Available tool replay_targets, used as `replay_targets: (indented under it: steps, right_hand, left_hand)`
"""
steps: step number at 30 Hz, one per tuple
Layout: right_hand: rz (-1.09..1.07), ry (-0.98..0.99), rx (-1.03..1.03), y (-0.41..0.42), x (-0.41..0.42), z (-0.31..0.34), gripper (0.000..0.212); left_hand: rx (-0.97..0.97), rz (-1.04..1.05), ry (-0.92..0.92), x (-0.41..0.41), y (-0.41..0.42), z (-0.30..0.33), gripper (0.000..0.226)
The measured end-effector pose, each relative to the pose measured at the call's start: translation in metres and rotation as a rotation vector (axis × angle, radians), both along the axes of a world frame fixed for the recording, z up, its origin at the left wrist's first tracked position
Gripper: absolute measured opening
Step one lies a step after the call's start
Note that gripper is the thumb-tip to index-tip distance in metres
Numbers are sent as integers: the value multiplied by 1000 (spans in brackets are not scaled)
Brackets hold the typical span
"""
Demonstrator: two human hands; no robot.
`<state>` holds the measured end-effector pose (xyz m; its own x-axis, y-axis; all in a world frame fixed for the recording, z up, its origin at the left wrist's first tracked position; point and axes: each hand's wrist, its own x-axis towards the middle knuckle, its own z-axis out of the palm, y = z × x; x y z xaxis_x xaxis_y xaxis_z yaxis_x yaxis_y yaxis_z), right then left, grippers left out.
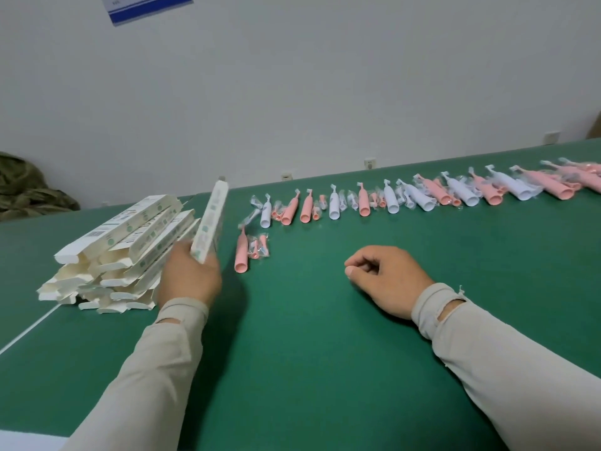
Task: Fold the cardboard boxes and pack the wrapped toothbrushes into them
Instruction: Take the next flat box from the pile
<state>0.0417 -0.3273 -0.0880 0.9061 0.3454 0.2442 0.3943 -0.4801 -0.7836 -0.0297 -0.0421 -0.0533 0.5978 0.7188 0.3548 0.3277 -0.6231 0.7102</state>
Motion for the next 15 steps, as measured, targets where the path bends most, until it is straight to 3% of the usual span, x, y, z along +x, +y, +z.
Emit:
replay_targets:
  steps: [2,4,5,10,13,15]
  right_hand:
    - [0,8,93,2,-1,2,10]
    - [10,87,295,5,-4,7,8]
    - [17,146,405,6,-6,11,9]
    - [70,397,684,4,-10,21,22]
    - [82,477,753,-2,-11,21,31]
    - [47,486,747,-2,-8,18,38]
  left_hand:
    - [-392,-199,-233,4,-19,11,30]
    - [-830,-498,-273,10,-51,17,26]
    - [-903,-632,-241,13,-68,17,25]
    - [-809,-1030,-160,31,-138,3,29]
    - [-503,-1053,-176,39,-157,-6,35]
    - [-320,-1153,-168,38,-161,-16,53]
